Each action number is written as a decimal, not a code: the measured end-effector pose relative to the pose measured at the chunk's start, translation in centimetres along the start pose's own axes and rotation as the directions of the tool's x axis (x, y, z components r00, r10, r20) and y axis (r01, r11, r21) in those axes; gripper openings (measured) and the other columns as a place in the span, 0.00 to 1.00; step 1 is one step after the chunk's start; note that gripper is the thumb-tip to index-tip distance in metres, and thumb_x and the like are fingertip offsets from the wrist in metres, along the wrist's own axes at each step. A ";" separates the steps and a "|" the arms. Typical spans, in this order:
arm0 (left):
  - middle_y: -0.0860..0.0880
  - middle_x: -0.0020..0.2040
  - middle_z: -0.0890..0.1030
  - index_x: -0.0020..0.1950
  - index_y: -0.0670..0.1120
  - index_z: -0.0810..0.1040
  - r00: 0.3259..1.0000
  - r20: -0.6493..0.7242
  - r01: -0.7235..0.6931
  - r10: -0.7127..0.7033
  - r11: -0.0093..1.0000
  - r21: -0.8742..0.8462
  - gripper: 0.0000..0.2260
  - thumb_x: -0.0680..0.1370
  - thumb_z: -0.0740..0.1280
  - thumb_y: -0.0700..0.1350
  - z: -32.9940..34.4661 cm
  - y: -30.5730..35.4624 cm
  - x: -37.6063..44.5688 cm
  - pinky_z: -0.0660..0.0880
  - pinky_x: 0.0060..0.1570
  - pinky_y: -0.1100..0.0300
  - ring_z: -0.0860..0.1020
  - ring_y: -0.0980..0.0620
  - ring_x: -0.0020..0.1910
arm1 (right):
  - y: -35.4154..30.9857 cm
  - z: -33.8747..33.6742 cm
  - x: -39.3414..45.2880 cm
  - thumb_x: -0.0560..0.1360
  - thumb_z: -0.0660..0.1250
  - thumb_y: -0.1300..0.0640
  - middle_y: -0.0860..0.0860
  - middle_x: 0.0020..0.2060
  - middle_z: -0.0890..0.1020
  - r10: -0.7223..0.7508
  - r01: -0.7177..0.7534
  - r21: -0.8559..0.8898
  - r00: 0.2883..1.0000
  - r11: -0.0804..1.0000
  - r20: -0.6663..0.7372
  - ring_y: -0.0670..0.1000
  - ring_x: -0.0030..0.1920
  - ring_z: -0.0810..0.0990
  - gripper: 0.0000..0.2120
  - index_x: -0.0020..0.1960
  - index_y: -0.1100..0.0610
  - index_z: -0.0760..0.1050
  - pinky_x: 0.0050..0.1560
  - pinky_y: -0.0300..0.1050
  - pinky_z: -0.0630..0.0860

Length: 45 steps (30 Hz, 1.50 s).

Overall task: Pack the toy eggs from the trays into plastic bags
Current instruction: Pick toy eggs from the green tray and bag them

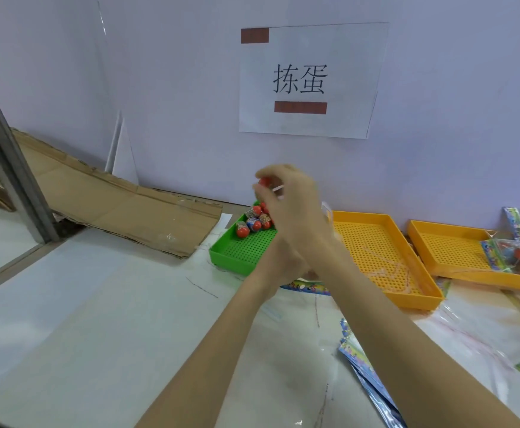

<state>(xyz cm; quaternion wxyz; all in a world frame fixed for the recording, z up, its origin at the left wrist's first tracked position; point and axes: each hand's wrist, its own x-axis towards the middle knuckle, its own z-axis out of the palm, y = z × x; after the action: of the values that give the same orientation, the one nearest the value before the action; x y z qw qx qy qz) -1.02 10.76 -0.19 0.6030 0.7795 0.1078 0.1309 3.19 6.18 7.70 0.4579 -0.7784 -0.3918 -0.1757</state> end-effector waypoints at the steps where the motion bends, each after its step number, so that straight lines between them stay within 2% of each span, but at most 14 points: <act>1: 0.48 0.37 0.81 0.42 0.43 0.78 0.998 0.047 -0.043 0.042 0.999 0.016 0.09 0.79 0.69 0.32 -0.1 0.4 -0.2 0.78 0.40 0.56 0.78 0.51 0.37 | 0.1 -1.4 -1.1 0.80 0.71 0.60 0.53 0.53 0.83 -0.013 0.018 0.047 0.993 0.999 -0.117 0.48 0.49 0.82 0.10 0.60 0.60 0.82 0.53 0.33 0.76; 3: 0.45 0.38 0.86 0.44 0.38 0.84 0.988 0.139 -0.065 0.069 0.997 -0.034 0.02 0.76 0.74 0.34 -0.1 0.8 -0.4 0.81 0.39 0.58 0.84 0.49 0.34 | 1.0 -3.7 -3.5 0.80 0.72 0.60 0.52 0.53 0.83 0.020 0.004 0.087 0.960 0.996 -0.278 0.47 0.50 0.83 0.10 0.61 0.59 0.82 0.55 0.32 0.77; 5: 0.40 0.42 0.88 0.48 0.36 0.86 0.978 0.198 -0.045 0.072 0.989 -0.139 0.06 0.76 0.78 0.38 0.0 0.8 -0.6 0.84 0.42 0.57 0.87 0.45 0.39 | 2.7 -5.5 -5.5 0.80 0.71 0.59 0.52 0.54 0.83 0.106 -0.048 0.172 0.933 0.984 -0.345 0.45 0.53 0.83 0.11 0.62 0.59 0.82 0.57 0.35 0.78; 8: 0.39 0.42 0.87 0.49 0.36 0.85 0.971 0.212 -0.085 0.110 0.989 -0.125 0.11 0.74 0.80 0.41 0.0 0.9 -0.5 0.85 0.45 0.54 0.87 0.43 0.41 | 4.9 -7.1 -7.5 0.81 0.70 0.58 0.54 0.54 0.83 0.226 -0.129 0.269 0.901 0.955 -0.370 0.45 0.55 0.83 0.11 0.61 0.59 0.83 0.56 0.35 0.80; 10: 0.39 0.41 0.87 0.48 0.39 0.85 0.970 0.212 -0.097 0.120 0.989 -0.115 0.09 0.73 0.81 0.41 -0.1 0.9 -0.4 0.85 0.46 0.55 0.87 0.44 0.40 | 6.0 -7.6 -8.0 0.81 0.70 0.56 0.54 0.54 0.85 0.270 -0.175 0.288 0.903 0.942 -0.334 0.47 0.56 0.83 0.11 0.61 0.59 0.83 0.54 0.35 0.80; 14: 0.41 0.42 0.88 0.47 0.40 0.86 0.965 0.219 -0.125 0.141 0.988 -0.086 0.08 0.72 0.82 0.40 -0.3 1.0 -0.4 0.85 0.45 0.55 0.87 0.41 0.43 | 6.4 -8.1 -8.0 0.83 0.67 0.55 0.51 0.52 0.86 0.265 -0.186 0.308 0.934 0.933 -0.241 0.49 0.53 0.85 0.09 0.61 0.56 0.81 0.52 0.49 0.84; 20: 0.42 0.39 0.87 0.47 0.40 0.86 0.952 0.239 -0.182 0.189 0.982 -0.051 0.05 0.73 0.80 0.37 -0.2 0.7 -0.4 0.84 0.44 0.56 0.85 0.42 0.38 | 6.4 -8.1 -8.2 0.83 0.65 0.53 0.44 0.47 0.84 0.200 -0.168 0.206 0.969 0.964 -0.147 0.45 0.40 0.85 0.05 0.58 0.48 0.77 0.36 0.33 0.77; 25: 0.45 0.39 0.88 0.50 0.42 0.87 0.963 0.204 -0.180 0.175 0.984 0.010 0.10 0.72 0.82 0.44 -0.3 0.7 -0.3 0.83 0.43 0.57 0.86 0.48 0.37 | 7.0 -8.2 -8.3 0.82 0.69 0.52 0.44 0.47 0.84 0.279 -0.249 0.216 0.952 0.944 -0.126 0.45 0.32 0.85 0.07 0.59 0.50 0.79 0.35 0.34 0.78; 30: 0.49 0.49 0.88 0.62 0.50 0.81 0.949 0.223 -0.230 0.221 0.973 0.015 0.20 0.73 0.81 0.49 0.0 1.0 -0.2 0.84 0.48 0.53 0.87 0.48 0.45 | 7.4 -8.4 -8.4 0.79 0.71 0.48 0.44 0.41 0.87 0.306 -0.287 0.176 0.947 0.942 -0.094 0.42 0.37 0.85 0.09 0.55 0.51 0.81 0.38 0.35 0.79; 32: 0.49 0.53 0.88 0.65 0.48 0.81 0.938 0.210 -0.277 0.276 0.960 -0.024 0.19 0.75 0.79 0.47 0.3 1.1 -0.2 0.82 0.51 0.56 0.87 0.49 0.49 | 7.4 -8.4 -8.5 0.79 0.71 0.48 0.44 0.40 0.87 0.303 -0.286 0.188 0.950 0.940 -0.070 0.41 0.39 0.85 0.08 0.54 0.52 0.82 0.39 0.34 0.79; 36: 0.45 0.48 0.88 0.62 0.42 0.82 0.933 0.140 -0.332 0.333 0.943 -0.028 0.14 0.78 0.76 0.41 0.3 1.1 0.0 0.85 0.46 0.53 0.88 0.45 0.46 | 7.3 -8.4 -8.5 0.78 0.73 0.50 0.42 0.42 0.86 0.293 -0.284 0.293 0.956 0.913 0.013 0.40 0.45 0.84 0.05 0.51 0.50 0.84 0.43 0.32 0.79; 39: 0.44 0.46 0.88 0.61 0.41 0.83 0.929 0.129 -0.347 0.346 0.938 -0.022 0.13 0.78 0.76 0.41 0.2 1.0 0.0 0.85 0.47 0.51 0.88 0.45 0.44 | 7.2 -8.4 -8.6 0.78 0.73 0.52 0.43 0.41 0.87 0.281 -0.287 0.310 0.957 0.906 0.065 0.42 0.44 0.86 0.04 0.53 0.49 0.83 0.44 0.37 0.82; 42: 0.46 0.45 0.88 0.61 0.42 0.83 0.922 0.125 -0.372 0.367 0.928 0.021 0.13 0.78 0.76 0.40 0.4 0.8 0.0 0.85 0.47 0.51 0.87 0.47 0.44 | 7.2 -8.3 -8.7 0.79 0.72 0.53 0.46 0.42 0.87 0.239 -0.251 0.228 0.968 0.941 0.079 0.44 0.42 0.86 0.06 0.55 0.49 0.80 0.42 0.40 0.84; 45: 0.48 0.45 0.88 0.61 0.43 0.84 0.915 0.104 -0.399 0.391 0.913 0.080 0.12 0.77 0.75 0.39 0.6 0.4 0.0 0.85 0.48 0.48 0.87 0.49 0.43 | 7.1 -8.2 -8.8 0.78 0.73 0.53 0.44 0.43 0.86 0.204 -0.213 0.158 0.977 0.964 0.066 0.41 0.42 0.85 0.06 0.55 0.47 0.81 0.41 0.36 0.82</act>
<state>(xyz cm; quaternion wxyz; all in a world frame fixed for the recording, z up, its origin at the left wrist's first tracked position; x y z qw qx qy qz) -0.79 10.15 0.06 0.5284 0.8192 -0.0714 0.2111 3.83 -6.71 2.27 0.5266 -0.7791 -0.3321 -0.0743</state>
